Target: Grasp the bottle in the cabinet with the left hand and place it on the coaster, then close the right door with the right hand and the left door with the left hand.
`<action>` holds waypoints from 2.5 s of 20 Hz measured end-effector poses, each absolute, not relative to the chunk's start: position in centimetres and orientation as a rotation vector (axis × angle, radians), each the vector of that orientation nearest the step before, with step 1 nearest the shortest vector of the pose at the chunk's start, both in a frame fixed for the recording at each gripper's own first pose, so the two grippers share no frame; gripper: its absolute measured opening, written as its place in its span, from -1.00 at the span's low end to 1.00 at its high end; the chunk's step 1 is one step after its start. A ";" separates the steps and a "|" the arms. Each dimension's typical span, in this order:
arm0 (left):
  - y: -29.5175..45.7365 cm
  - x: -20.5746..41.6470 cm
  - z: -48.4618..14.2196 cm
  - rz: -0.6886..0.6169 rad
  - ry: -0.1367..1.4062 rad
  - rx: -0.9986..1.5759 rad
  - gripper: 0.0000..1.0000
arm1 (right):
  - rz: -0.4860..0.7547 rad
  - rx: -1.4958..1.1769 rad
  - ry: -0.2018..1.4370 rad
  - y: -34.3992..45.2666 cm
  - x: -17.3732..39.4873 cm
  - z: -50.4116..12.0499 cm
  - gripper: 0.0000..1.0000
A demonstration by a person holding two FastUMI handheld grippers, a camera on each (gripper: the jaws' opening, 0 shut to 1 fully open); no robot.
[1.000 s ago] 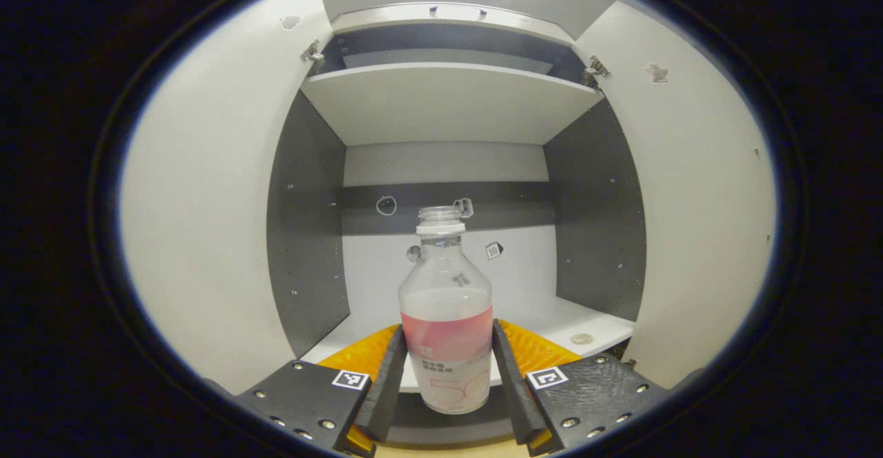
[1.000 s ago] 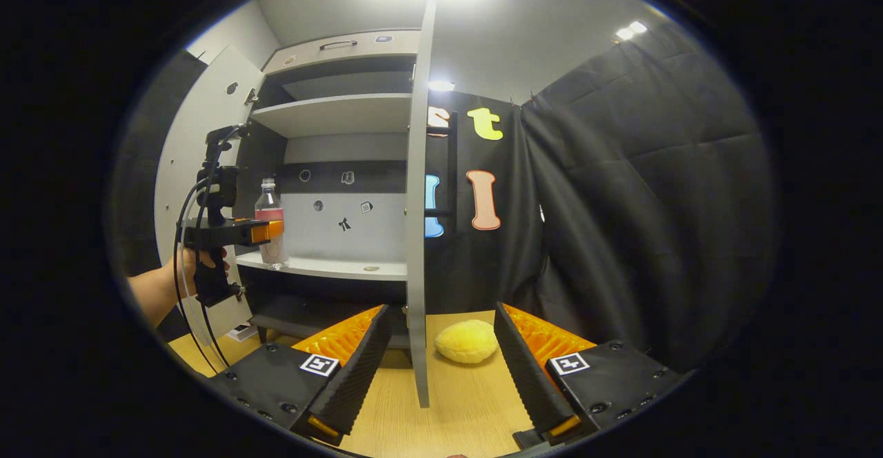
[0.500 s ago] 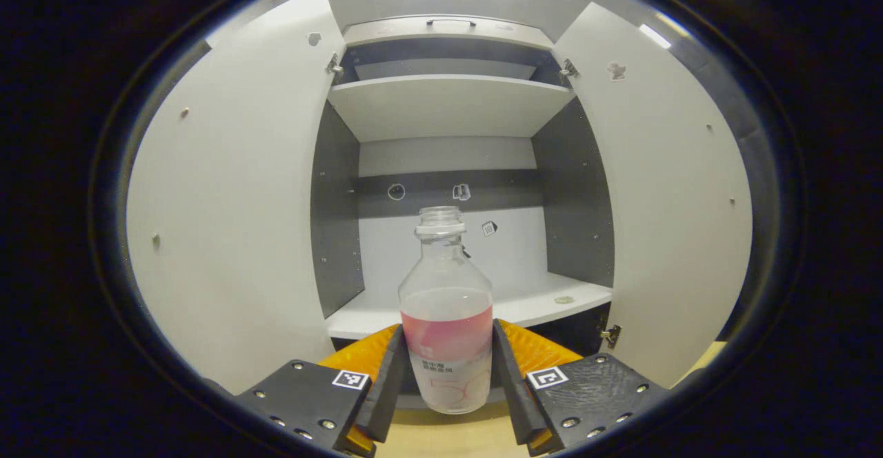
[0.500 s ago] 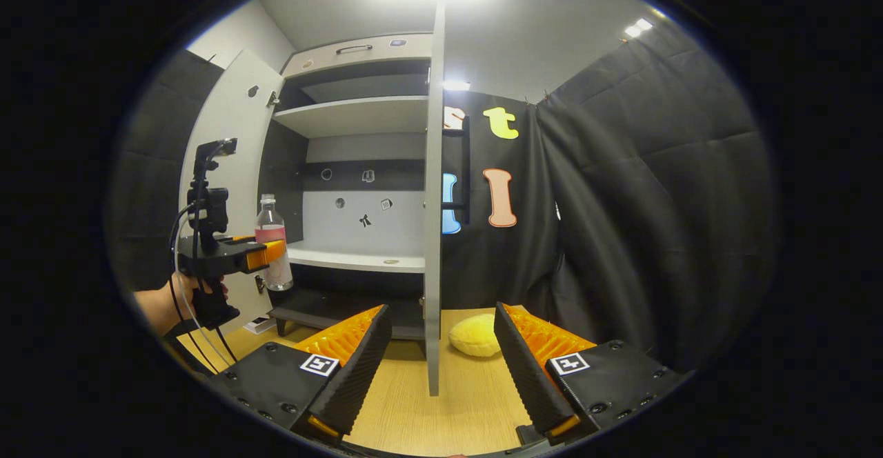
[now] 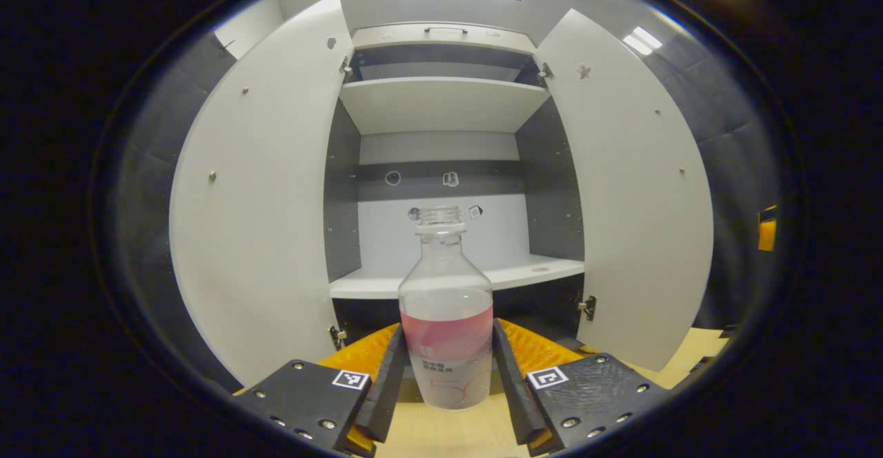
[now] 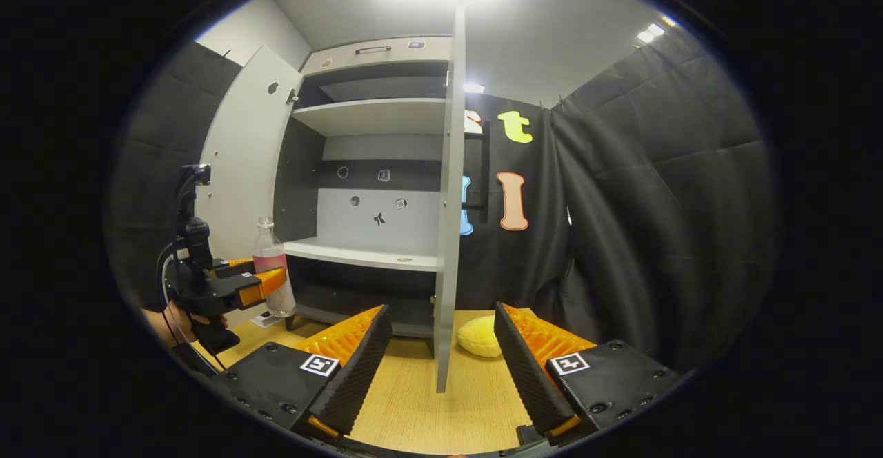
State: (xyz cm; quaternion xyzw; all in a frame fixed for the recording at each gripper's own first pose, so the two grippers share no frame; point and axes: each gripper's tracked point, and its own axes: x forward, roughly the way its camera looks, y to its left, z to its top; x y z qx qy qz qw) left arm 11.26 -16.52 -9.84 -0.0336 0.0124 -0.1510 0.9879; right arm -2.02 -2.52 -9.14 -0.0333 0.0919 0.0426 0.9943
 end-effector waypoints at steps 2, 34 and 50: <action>-16.9 10.2 -11.2 -0.321 0.038 -0.091 0.36 | 0.098 -0.068 0.189 -1.9 -2.1 -9.3 0.90; -20.3 -1.9 -29.6 -0.379 0.319 -0.011 0.40 | 0.203 -0.134 0.293 0.7 -1.7 -12.5 0.91; -12.9 -2.1 -11.7 -0.214 0.181 0.030 0.77 | 0.135 0.000 0.192 -2.9 -0.6 -8.6 0.91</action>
